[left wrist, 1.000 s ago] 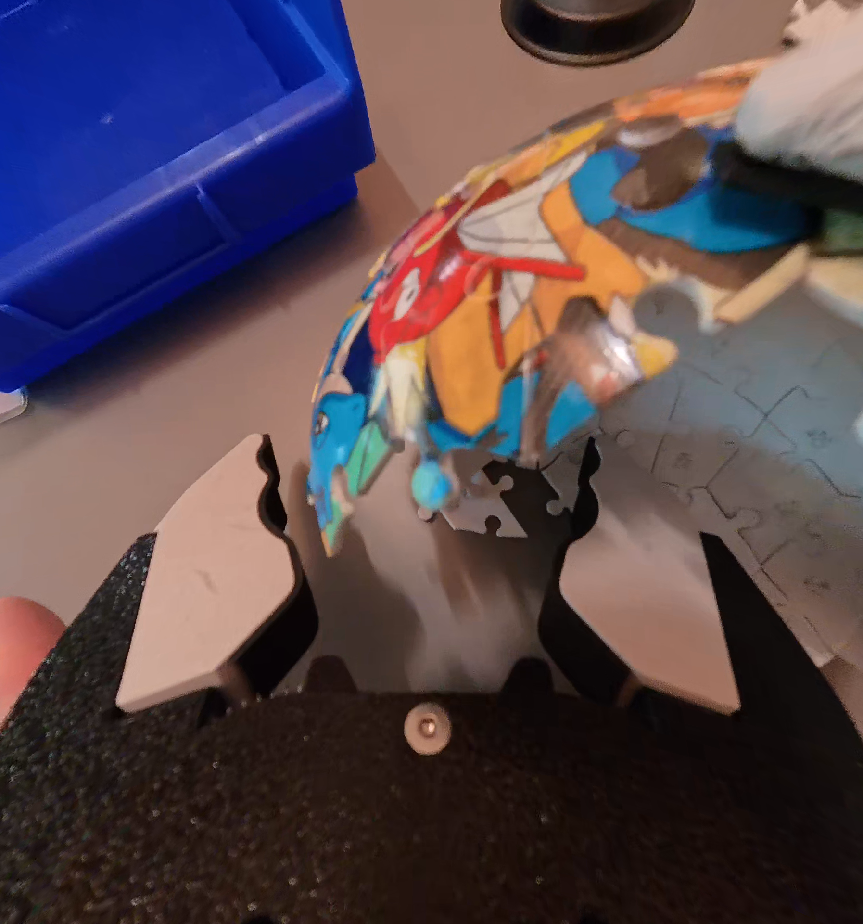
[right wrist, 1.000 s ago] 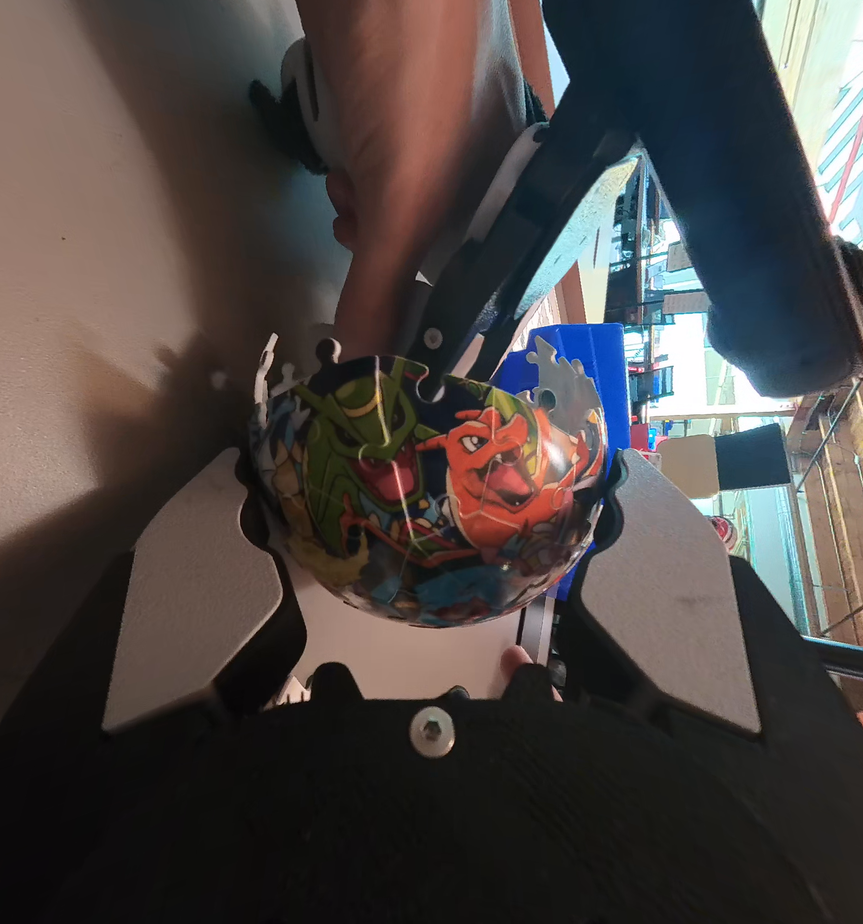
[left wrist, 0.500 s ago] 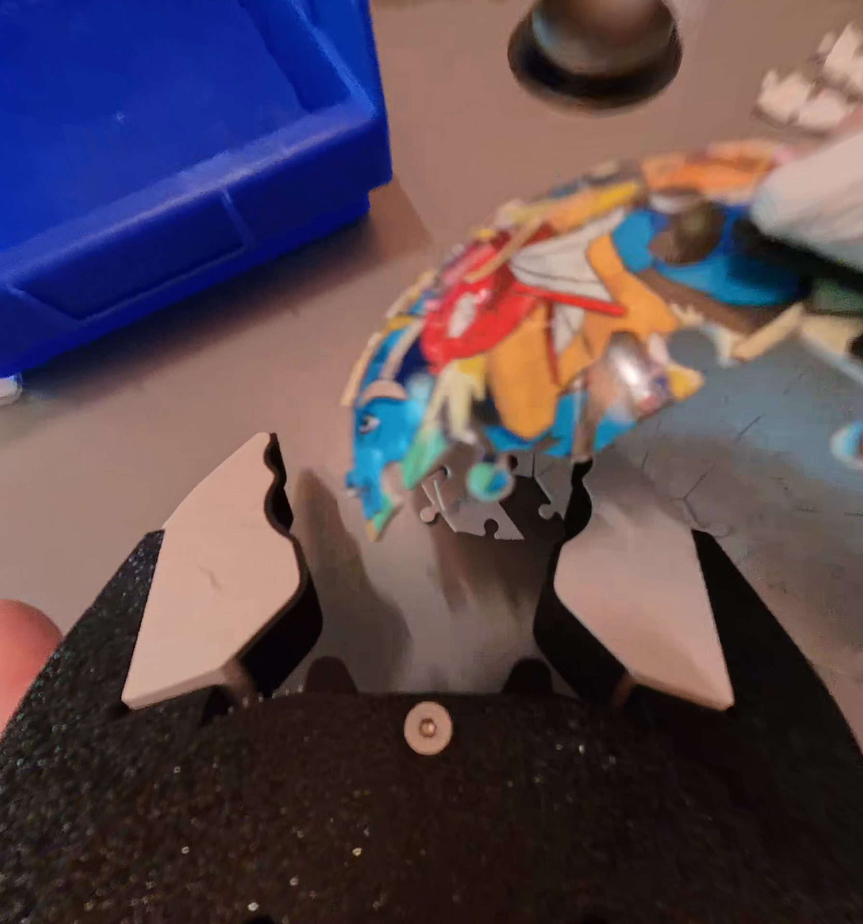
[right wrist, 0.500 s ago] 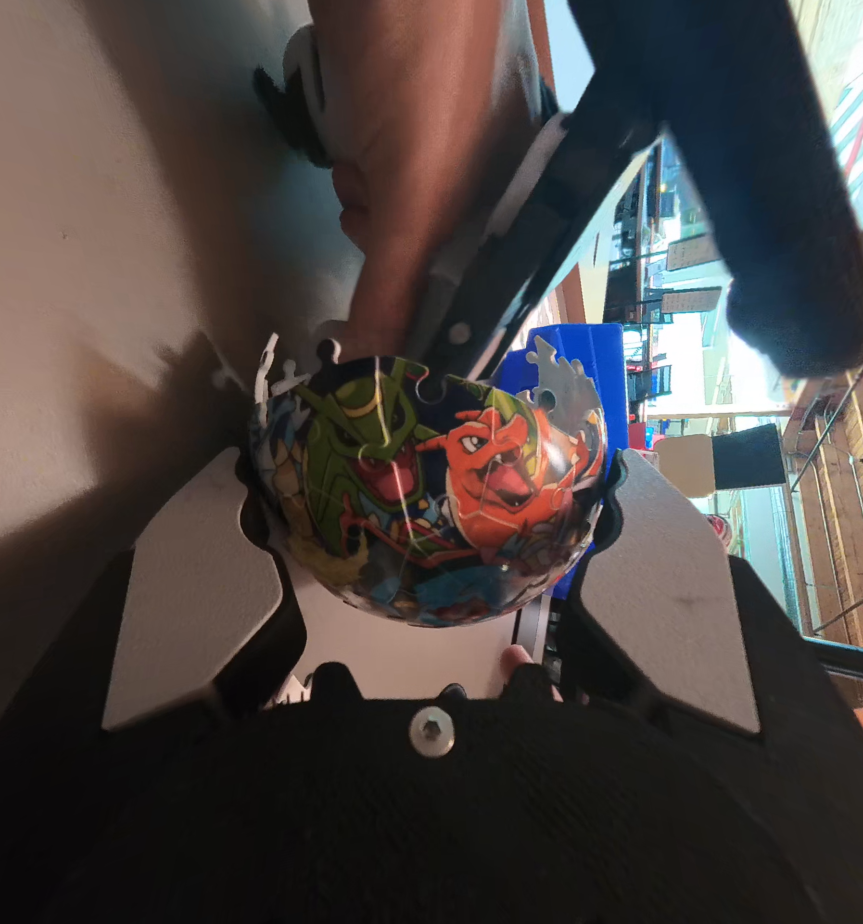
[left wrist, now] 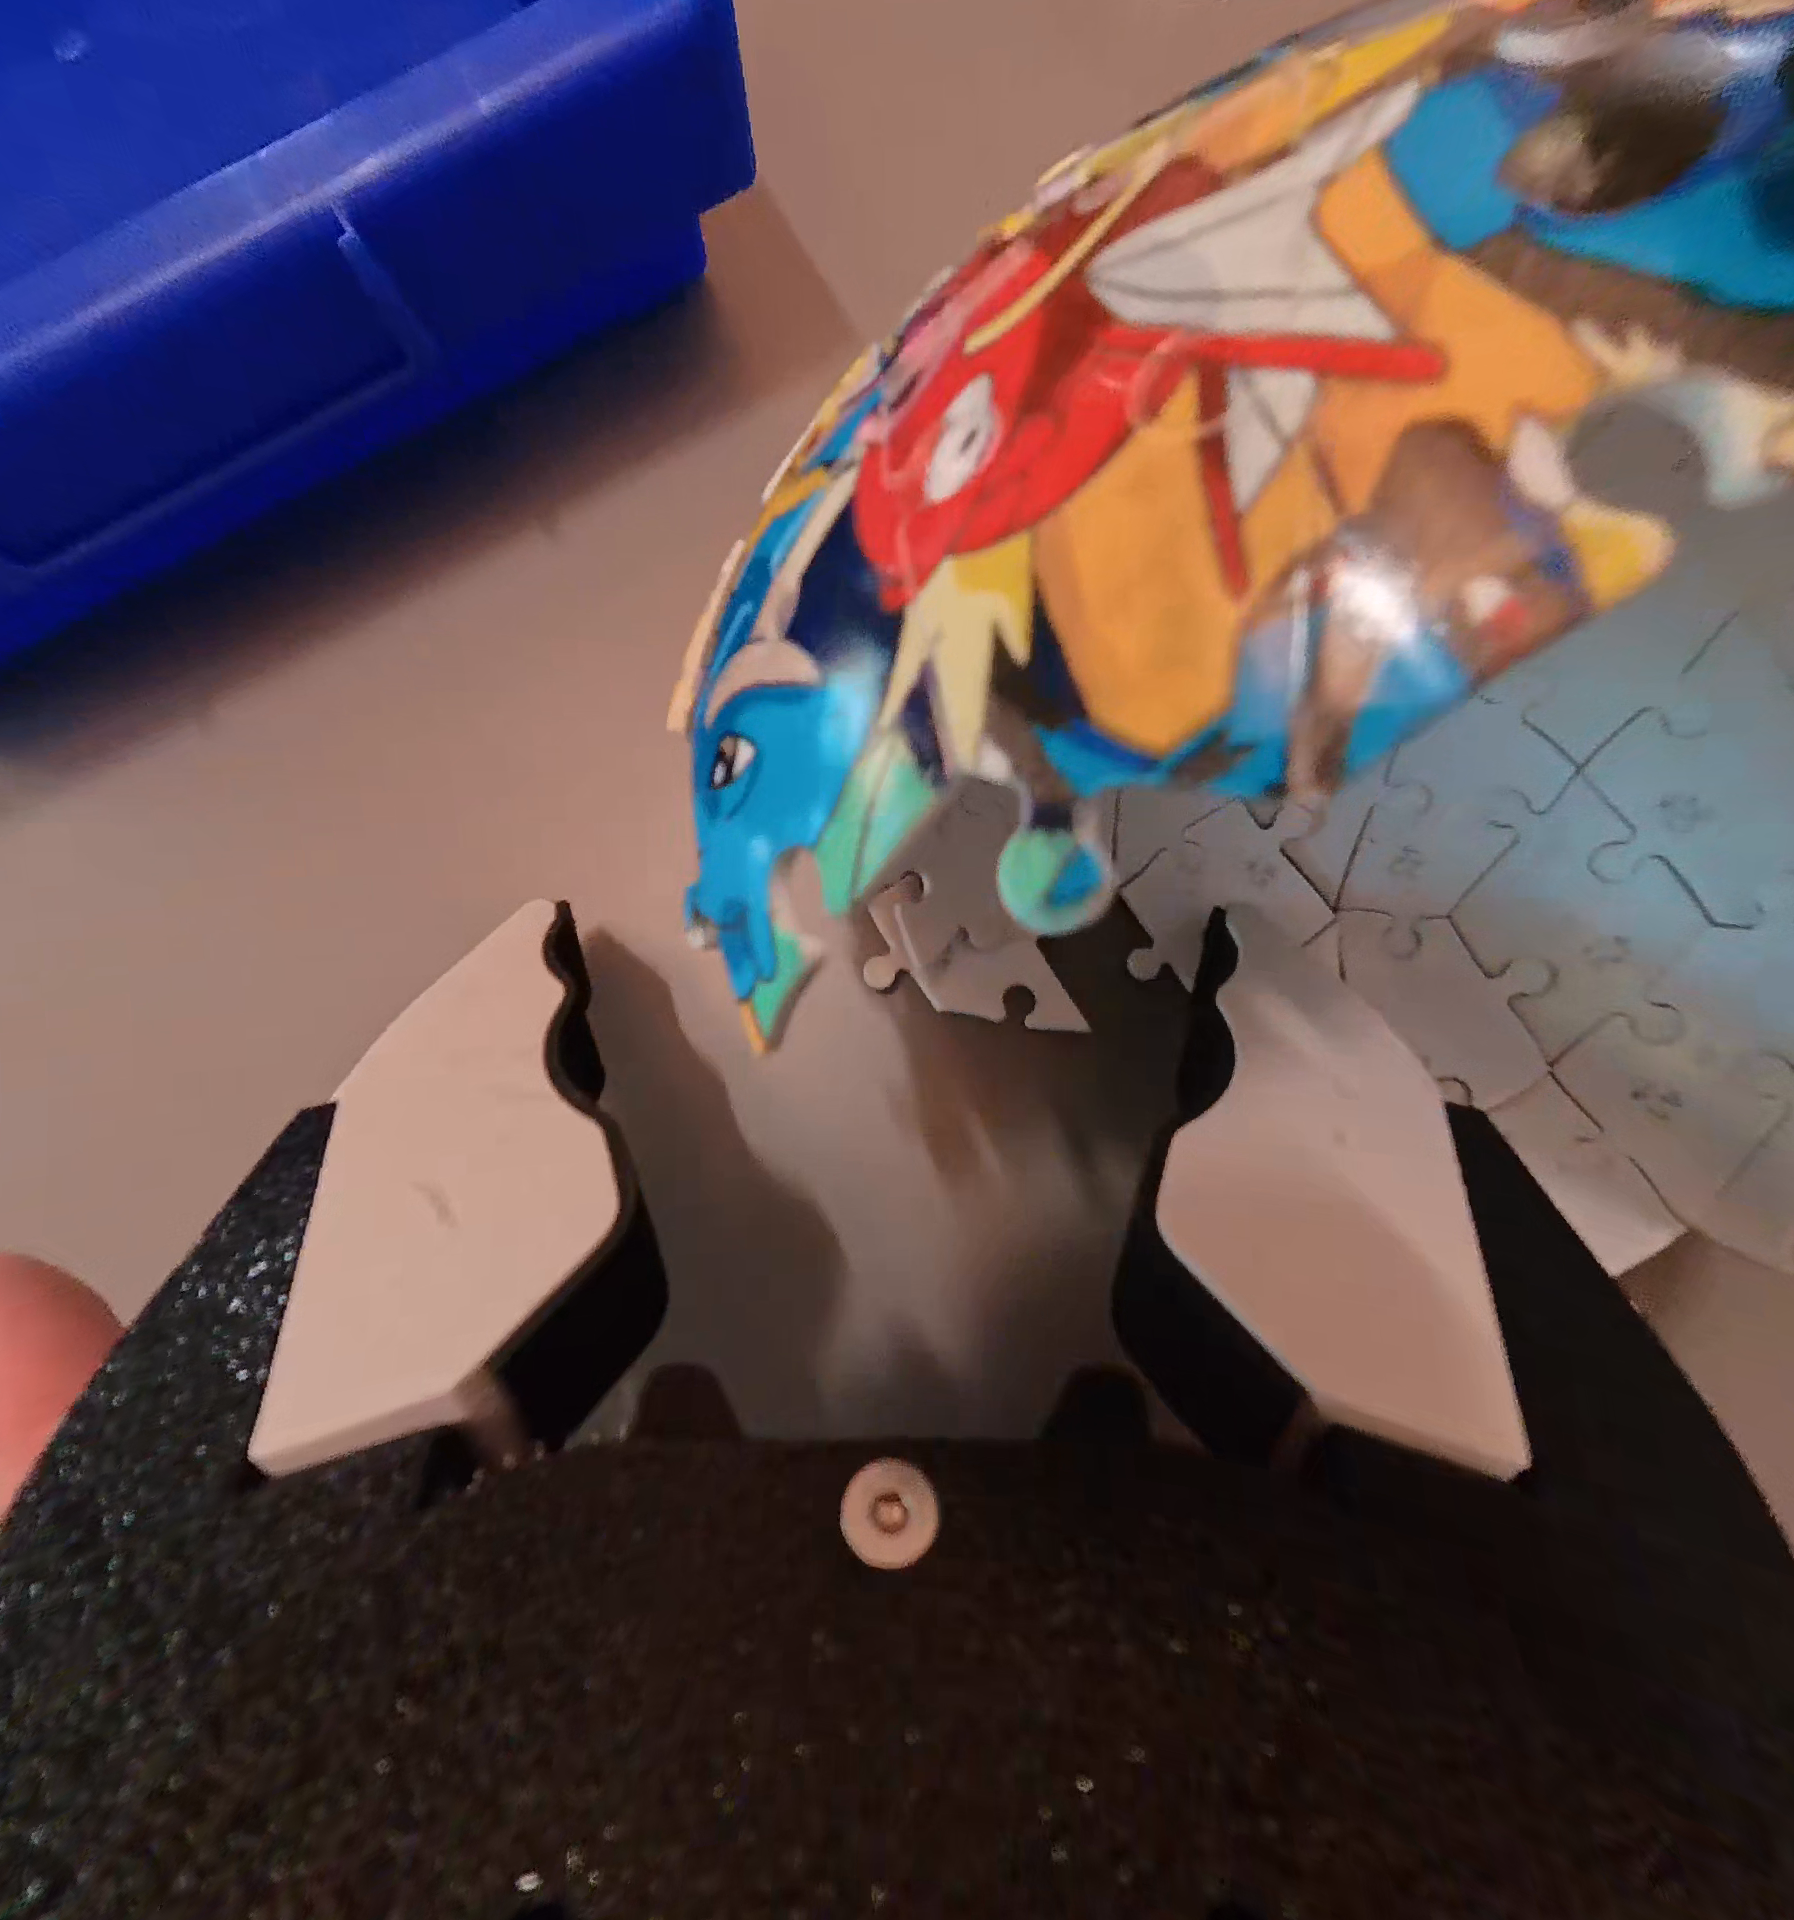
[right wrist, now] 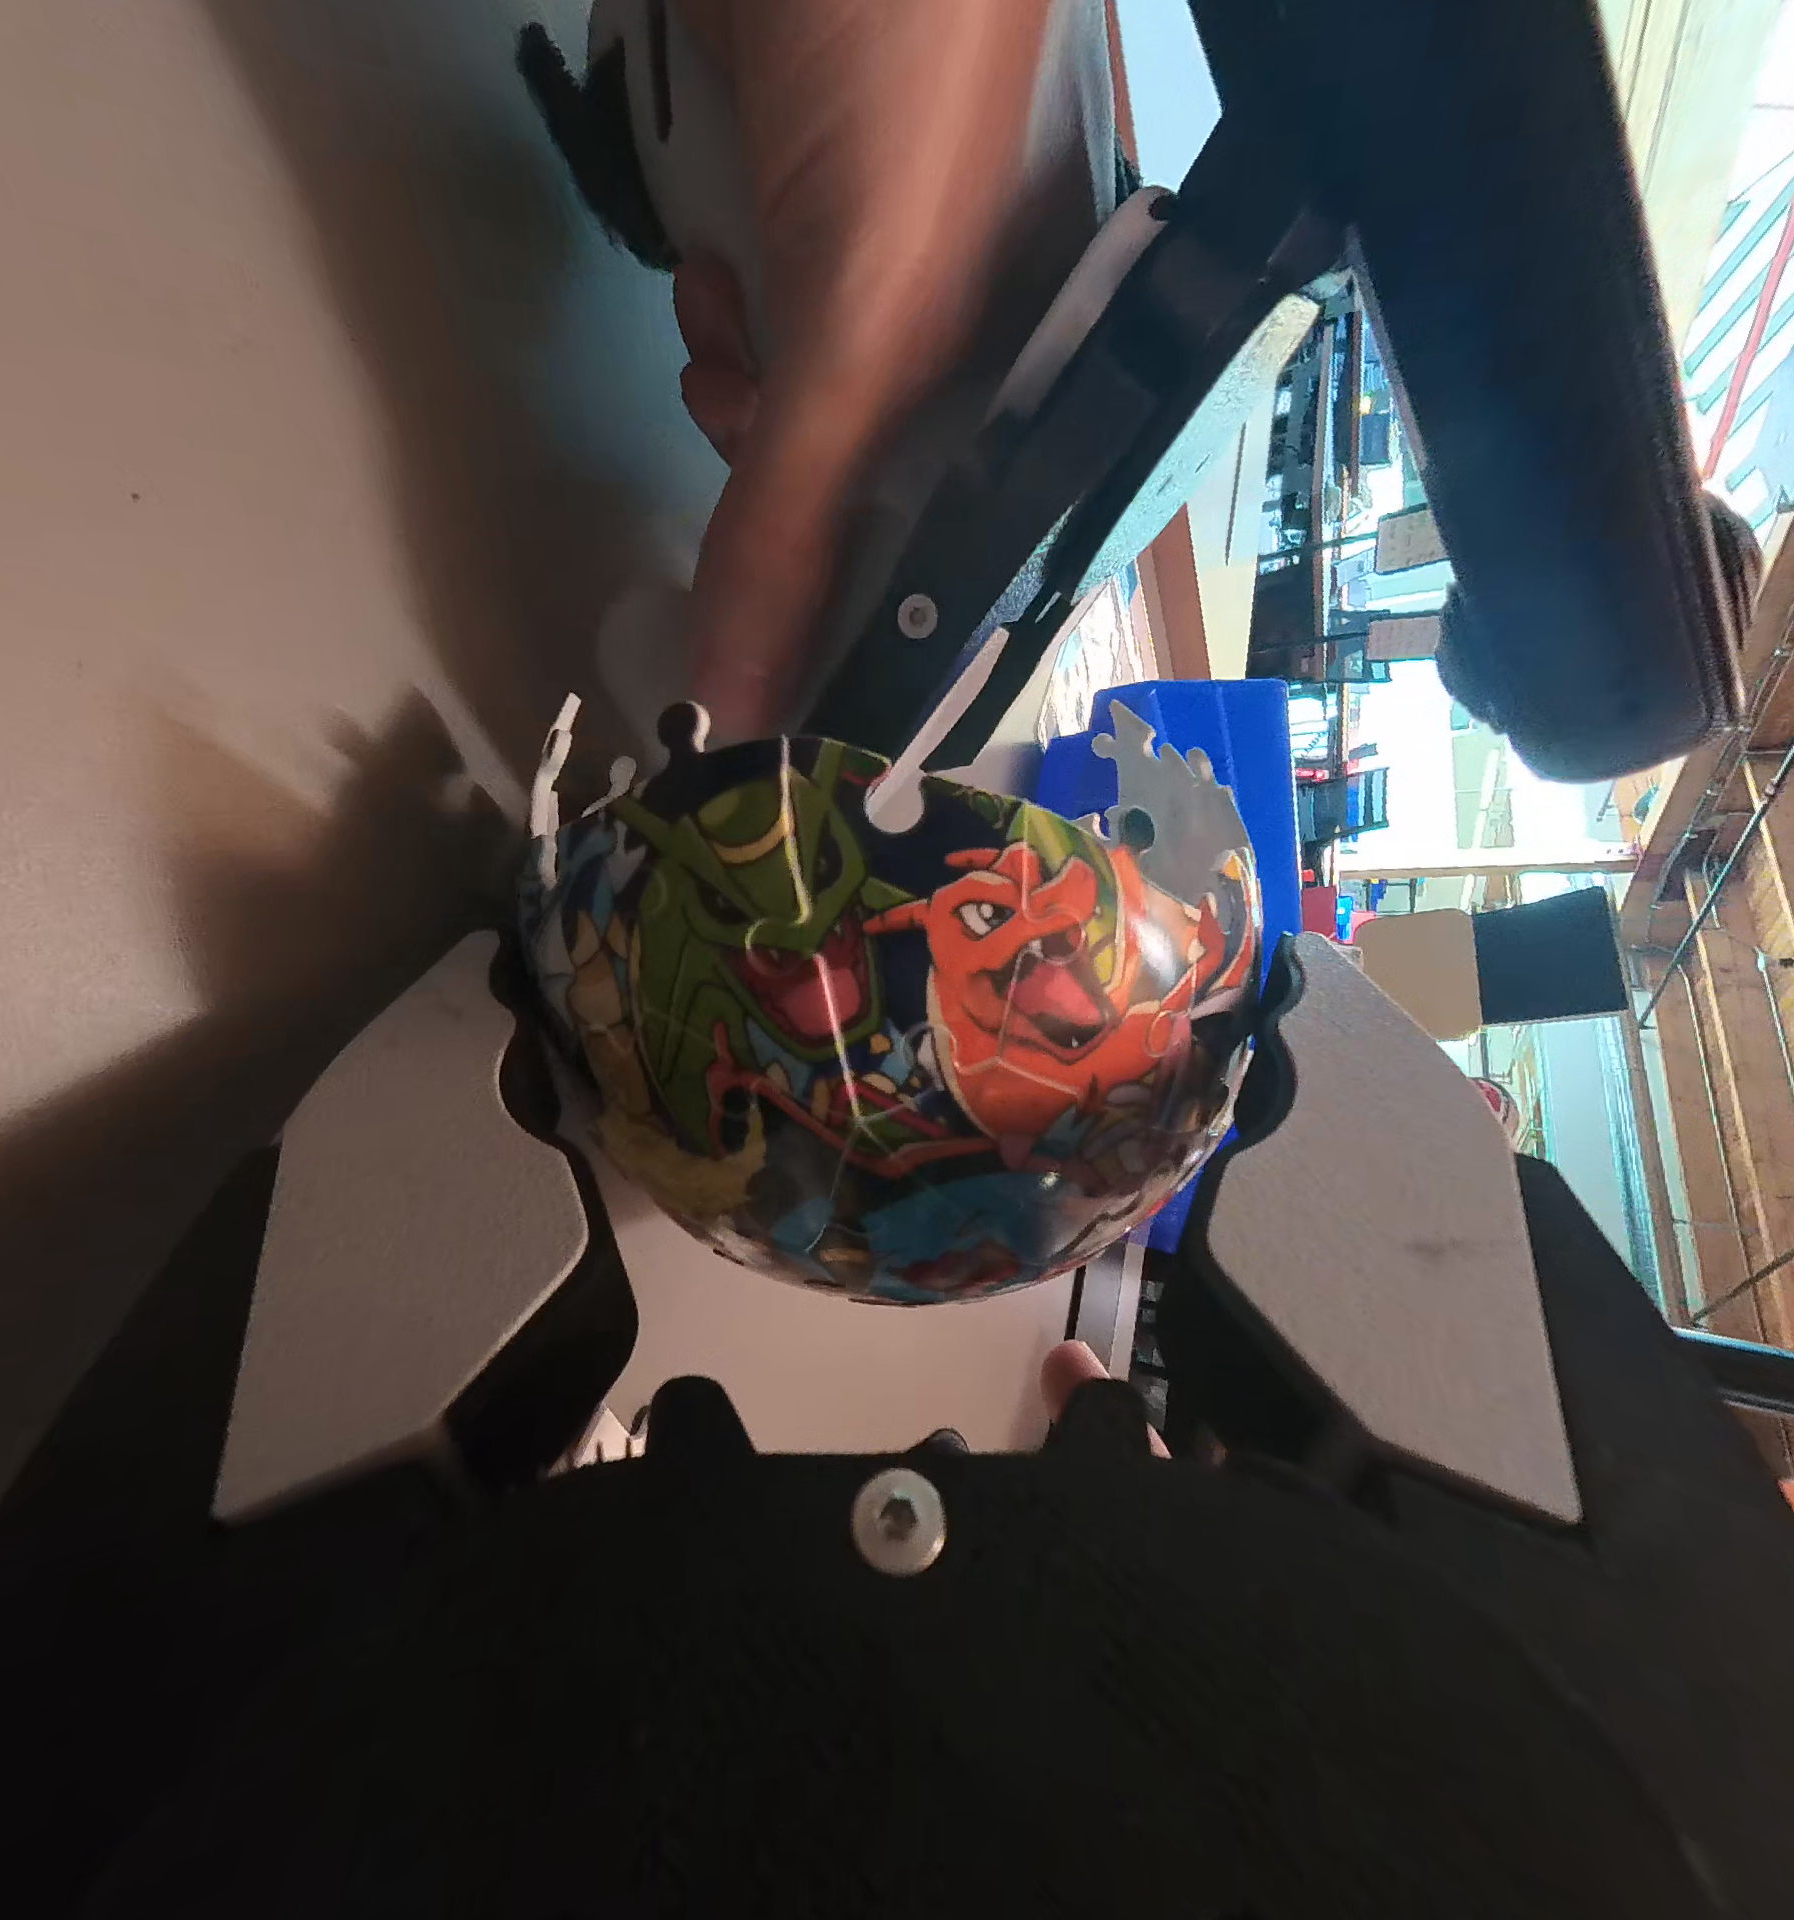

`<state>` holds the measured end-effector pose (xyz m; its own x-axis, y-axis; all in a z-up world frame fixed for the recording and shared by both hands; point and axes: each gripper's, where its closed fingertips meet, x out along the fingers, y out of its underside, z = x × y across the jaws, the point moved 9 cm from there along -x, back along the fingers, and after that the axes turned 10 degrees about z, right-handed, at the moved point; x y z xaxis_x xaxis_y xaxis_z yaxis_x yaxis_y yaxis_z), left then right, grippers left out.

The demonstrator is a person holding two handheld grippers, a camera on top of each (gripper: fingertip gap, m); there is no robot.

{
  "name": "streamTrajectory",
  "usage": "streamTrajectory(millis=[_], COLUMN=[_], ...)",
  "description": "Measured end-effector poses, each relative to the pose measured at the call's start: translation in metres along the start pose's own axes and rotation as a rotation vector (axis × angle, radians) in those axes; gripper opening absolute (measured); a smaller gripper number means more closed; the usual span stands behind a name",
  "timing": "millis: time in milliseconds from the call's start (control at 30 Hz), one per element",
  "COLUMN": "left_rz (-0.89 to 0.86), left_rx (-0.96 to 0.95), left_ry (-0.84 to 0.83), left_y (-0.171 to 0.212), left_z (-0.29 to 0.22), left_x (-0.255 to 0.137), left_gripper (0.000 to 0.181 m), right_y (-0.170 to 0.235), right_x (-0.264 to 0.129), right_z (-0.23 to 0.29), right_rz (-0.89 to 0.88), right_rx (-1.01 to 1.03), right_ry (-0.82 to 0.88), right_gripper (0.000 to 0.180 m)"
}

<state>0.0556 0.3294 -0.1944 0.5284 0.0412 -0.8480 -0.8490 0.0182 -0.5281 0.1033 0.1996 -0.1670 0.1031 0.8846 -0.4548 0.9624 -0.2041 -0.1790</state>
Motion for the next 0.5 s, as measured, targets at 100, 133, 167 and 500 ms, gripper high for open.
streamTrajectory(millis=[100,133,167,500], left_rz=[-0.012,-0.015,-0.018,-0.049], left_rx=[0.02,0.031,0.044,0.098], left_ry=[-0.003,-0.006,-0.014,-0.025], left_y=[0.0,-0.0002,-0.0004,-0.0006], left_z=[-0.0008,-0.0016,-0.0023,-0.0046], left_x=[-0.0004,-0.0007,-0.0012,-0.002], left_gripper=[0.108,0.106,0.106,0.102], right_y=[0.0005,0.0006,0.0006,0.0018], right_x=[0.0,0.0001,0.0002,0.0007], right_z=[0.0002,0.0003,0.0005,0.0015], right_rz=[-0.013,-0.019,-0.026,-0.071], right_rx=[0.003,0.004,0.006,0.02], right_ry=[0.004,0.007,0.011,0.029], right_gripper=[0.128,0.128,0.128,0.128])
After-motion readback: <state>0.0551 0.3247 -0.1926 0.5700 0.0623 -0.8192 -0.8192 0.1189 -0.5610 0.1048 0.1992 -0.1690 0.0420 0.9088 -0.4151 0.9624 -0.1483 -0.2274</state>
